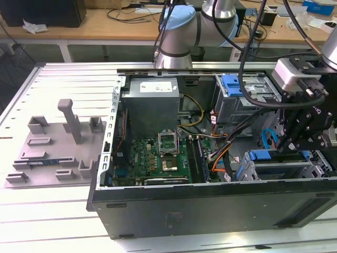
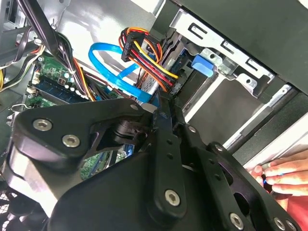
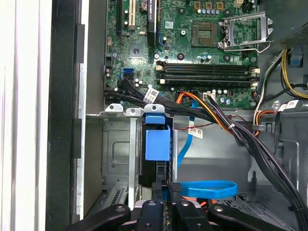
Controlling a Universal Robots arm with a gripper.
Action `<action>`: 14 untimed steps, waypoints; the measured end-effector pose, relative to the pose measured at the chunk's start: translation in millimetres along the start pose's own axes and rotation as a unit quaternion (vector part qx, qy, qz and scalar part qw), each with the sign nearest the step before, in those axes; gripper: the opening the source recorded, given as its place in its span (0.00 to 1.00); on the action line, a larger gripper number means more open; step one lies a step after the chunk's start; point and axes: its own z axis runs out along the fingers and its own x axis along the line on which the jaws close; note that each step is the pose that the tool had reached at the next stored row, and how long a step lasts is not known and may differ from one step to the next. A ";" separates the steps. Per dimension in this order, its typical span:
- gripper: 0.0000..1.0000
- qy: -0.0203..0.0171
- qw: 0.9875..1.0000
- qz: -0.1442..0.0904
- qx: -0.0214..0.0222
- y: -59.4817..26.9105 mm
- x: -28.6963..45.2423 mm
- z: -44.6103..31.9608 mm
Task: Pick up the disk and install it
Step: 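Insert the second disk wire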
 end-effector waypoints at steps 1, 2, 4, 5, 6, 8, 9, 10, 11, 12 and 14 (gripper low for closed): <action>0.23 0.000 1.000 0.000 0.000 0.0 0.0 0.4; 0.23 0.000 1.000 0.000 0.000 0.0 0.0 0.2; 0.30 0.000 1.000 0.000 0.000 0.0 0.0 -1.0; 0.30 0.000 1.000 0.000 0.000 0.1 0.0 -1.6; 0.30 0.000 1.000 0.000 0.000 0.1 0.0 -2.9; 0.30 0.000 1.000 0.000 0.000 0.3 0.1 -8.7; 0.30 0.000 1.000 0.000 0.000 0.4 0.0 -10.9; 0.30 0.000 1.000 0.000 0.000 0.6 0.1 -15.4; 0.30 0.000 1.000 0.000 0.000 0.8 0.1 -19.0; 0.30 0.000 1.000 0.000 0.000 0.9 0.1 -22.6; 0.30 0.000 1.000 0.000 0.000 1.2 0.1 -28.8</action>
